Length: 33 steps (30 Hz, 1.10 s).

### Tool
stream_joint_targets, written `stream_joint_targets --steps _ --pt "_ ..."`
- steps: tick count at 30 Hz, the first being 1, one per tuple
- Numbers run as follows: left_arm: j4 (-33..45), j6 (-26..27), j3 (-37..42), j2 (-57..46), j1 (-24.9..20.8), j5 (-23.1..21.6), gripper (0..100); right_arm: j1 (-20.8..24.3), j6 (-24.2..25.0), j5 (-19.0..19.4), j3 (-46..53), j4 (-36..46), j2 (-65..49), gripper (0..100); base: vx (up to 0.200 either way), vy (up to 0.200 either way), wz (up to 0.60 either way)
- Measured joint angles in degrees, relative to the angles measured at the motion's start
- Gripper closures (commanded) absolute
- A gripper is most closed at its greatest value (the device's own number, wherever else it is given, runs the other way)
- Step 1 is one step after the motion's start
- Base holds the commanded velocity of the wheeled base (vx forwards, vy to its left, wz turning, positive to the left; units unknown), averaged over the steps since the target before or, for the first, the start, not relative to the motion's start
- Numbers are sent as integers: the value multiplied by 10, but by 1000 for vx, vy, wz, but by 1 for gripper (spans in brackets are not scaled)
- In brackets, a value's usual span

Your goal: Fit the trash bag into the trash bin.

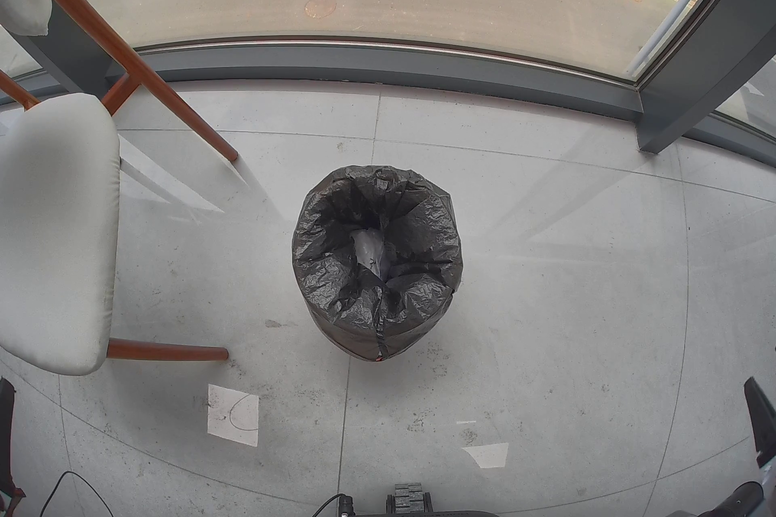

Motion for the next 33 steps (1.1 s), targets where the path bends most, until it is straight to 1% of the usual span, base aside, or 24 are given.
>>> stream_joint_targets --steps 5,10,13,15,18,21,26,33 --pt "31 1 37 -28 7 13 0 -2 -15 -2 44 7 -50 0 0 0 0" --pt "39 10 89 -42 11 16 0 -3 -26 -4 57 33 -68 0 0 0 0" --pt "44 37 120 -47 12 17 0 -3 -31 -5 60 37 -73 0 0 0 0" --pt "63 59 133 -49 13 17 0 -3 -38 -13 60 39 -76 0 0 0 0" --pt "72 66 139 -50 13 17 0 -3 -47 -38 60 41 -77 0 0 0 0" --pt "75 77 142 -52 13 16 0 -4 -62 -60 61 72 -78 0 0 0 0" --pt "77 93 143 -52 14 17 0 -5 -69 -67 61 71 -79 0 0 0 0" --pt "77 96 143 -53 38 22 0 -15 -71 -68 61 74 -78 0 0 0 0"
